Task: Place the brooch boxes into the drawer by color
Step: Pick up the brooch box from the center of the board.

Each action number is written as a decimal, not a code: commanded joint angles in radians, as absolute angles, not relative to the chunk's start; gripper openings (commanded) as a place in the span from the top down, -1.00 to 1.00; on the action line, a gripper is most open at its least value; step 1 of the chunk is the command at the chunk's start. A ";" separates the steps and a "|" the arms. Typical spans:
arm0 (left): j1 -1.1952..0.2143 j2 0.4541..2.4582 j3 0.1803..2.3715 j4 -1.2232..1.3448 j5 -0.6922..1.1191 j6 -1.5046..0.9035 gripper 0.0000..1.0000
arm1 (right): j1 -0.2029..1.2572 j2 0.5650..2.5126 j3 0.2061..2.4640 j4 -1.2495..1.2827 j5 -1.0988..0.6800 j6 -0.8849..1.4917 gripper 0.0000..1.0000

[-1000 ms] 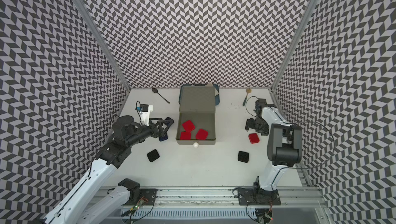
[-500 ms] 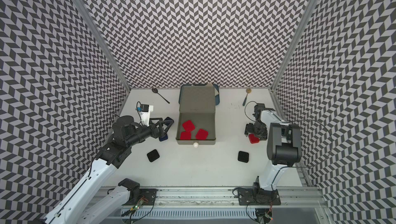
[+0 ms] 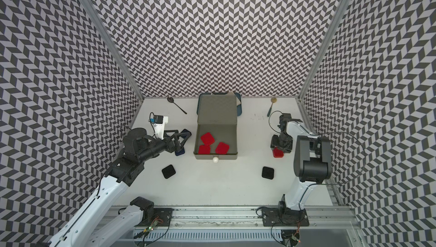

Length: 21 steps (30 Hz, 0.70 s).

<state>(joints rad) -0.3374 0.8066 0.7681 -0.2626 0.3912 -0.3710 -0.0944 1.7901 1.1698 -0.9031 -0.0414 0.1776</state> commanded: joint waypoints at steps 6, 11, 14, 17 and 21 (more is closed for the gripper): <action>-0.328 0.802 0.792 -0.247 0.406 -0.366 -0.89 | -0.063 1.776 1.161 -0.881 -0.059 0.178 0.09; -0.328 0.808 0.808 -0.250 0.412 -0.371 -0.89 | -0.038 1.765 1.153 -0.874 -0.061 0.182 0.25; -0.328 0.808 0.802 -0.260 0.415 -0.384 -0.89 | -0.020 1.749 1.185 -0.888 -0.069 0.185 0.32; -0.328 0.808 0.788 -0.267 0.429 -0.408 -0.89 | -0.006 1.723 1.251 -0.920 -0.083 0.184 0.37; -0.328 0.793 0.766 -0.266 0.416 -0.451 -0.89 | 0.018 1.685 1.354 -0.972 -0.117 0.173 0.39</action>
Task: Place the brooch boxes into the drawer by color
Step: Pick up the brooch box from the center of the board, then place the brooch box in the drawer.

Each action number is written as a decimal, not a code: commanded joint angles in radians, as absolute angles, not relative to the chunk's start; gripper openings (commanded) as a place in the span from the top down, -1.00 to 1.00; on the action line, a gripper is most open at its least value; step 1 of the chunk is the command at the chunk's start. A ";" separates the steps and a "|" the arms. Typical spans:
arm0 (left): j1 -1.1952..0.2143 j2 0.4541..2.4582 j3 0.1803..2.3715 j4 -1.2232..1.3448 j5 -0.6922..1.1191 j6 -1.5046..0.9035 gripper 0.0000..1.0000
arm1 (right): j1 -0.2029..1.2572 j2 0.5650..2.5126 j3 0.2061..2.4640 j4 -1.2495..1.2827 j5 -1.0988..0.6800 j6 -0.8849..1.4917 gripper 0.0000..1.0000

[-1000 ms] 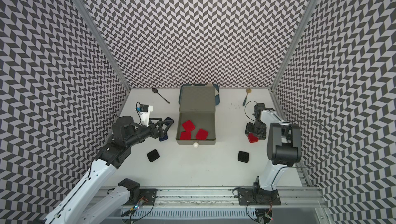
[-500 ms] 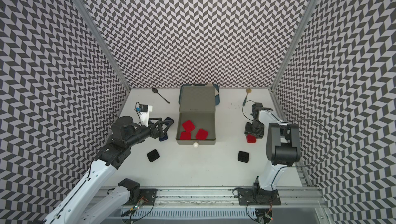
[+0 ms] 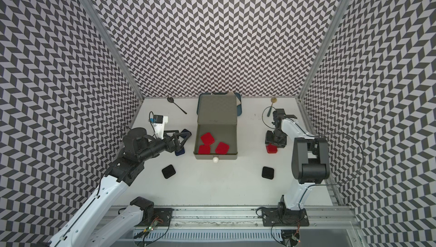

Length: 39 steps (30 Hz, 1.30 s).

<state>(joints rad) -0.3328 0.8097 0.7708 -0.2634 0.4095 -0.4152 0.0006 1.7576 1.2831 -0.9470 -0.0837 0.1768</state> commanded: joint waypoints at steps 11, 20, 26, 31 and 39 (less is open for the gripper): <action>-0.330 0.867 0.813 -0.241 0.520 -0.468 -0.87 | 0.177 1.557 1.708 -1.122 -0.264 0.148 0.39; -0.331 0.884 0.818 -0.245 0.511 -0.479 -0.88 | 0.445 1.584 1.972 -1.187 -0.246 0.198 0.38; -0.331 0.897 0.815 -0.255 0.494 -0.485 -0.88 | 0.614 1.623 1.998 -1.213 -0.205 0.239 0.38; -0.331 0.891 0.806 -0.244 0.485 -0.493 -0.88 | 0.724 1.659 1.967 -1.209 -0.137 0.298 0.35; -0.331 0.885 0.804 -0.255 0.492 -0.491 -0.88 | 0.731 1.722 1.938 -1.230 -0.074 0.339 0.36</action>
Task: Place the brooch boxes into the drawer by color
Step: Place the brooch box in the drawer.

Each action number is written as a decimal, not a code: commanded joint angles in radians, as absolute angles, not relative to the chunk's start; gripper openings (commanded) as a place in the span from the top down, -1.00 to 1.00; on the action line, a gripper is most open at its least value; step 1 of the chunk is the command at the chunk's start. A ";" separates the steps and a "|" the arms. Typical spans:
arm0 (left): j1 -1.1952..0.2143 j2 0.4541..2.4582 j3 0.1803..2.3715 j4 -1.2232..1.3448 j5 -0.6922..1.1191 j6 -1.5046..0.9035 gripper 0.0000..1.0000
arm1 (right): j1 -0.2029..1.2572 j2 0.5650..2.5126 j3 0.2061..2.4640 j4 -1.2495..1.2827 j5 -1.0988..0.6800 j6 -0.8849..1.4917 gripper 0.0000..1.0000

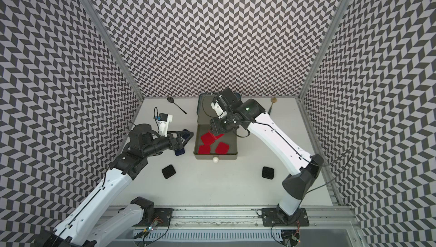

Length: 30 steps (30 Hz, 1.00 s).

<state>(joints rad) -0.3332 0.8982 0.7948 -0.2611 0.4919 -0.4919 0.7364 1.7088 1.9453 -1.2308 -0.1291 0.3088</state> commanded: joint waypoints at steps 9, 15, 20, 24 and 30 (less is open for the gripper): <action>-0.331 0.872 0.789 -0.259 0.489 -0.491 -0.88 | 0.730 1.755 1.901 -1.217 -0.048 0.345 0.36; -0.331 0.871 0.784 -0.250 0.496 -0.501 -0.88 | 0.730 1.774 1.890 -1.195 -0.015 0.345 0.35; -0.331 0.867 0.770 -0.245 0.505 -0.508 -0.90 | 0.730 1.795 1.904 -1.186 -0.002 0.344 0.35; -0.331 0.862 0.772 -0.248 0.503 -0.509 -0.90 | 0.730 1.808 1.898 -1.181 0.011 0.341 0.36; -0.331 0.858 0.776 -0.260 0.500 -0.502 -0.90 | 0.730 1.826 1.893 -1.167 0.030 0.339 0.36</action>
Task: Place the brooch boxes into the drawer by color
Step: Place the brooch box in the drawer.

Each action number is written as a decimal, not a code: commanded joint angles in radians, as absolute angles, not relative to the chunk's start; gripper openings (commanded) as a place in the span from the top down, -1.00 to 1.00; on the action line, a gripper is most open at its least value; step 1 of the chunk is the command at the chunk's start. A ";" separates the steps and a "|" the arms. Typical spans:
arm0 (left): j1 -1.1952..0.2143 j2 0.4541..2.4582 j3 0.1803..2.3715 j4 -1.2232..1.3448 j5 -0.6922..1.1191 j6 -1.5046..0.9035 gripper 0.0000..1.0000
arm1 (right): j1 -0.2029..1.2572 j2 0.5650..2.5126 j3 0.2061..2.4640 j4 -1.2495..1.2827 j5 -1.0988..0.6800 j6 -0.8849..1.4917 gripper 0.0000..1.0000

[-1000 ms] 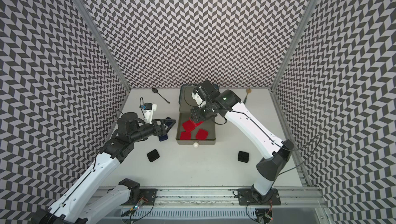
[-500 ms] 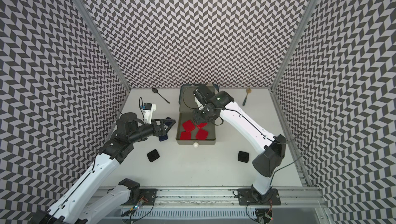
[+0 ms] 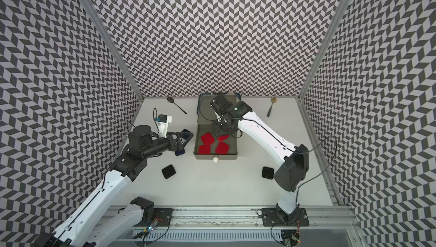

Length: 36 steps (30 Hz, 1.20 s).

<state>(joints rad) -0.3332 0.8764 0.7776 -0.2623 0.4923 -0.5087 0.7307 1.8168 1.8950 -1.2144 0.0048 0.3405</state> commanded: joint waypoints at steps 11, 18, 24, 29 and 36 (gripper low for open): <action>-0.331 0.860 0.778 -0.268 0.497 -0.493 -0.90 | 0.730 1.853 1.879 -1.148 0.053 0.336 0.20; -0.331 0.861 0.778 -0.270 0.497 -0.489 -0.90 | 0.729 1.848 1.878 -1.140 0.049 0.333 -0.15; -0.331 0.866 0.785 -0.276 0.497 -0.484 -0.90 | 0.730 1.848 1.876 -1.140 0.046 0.328 -0.36; -0.331 0.864 0.787 -0.281 0.495 -0.482 -0.90 | 0.730 1.843 1.871 -1.135 0.040 0.324 -0.43; -0.331 0.862 0.788 -0.288 0.489 -0.481 -0.90 | 0.729 1.798 1.903 -1.122 -0.004 0.315 -0.43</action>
<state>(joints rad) -0.3332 0.8749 0.7776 -0.2714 0.4919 -0.4942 0.7307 1.8442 1.8793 -1.1679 0.0250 0.3283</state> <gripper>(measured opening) 0.951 0.716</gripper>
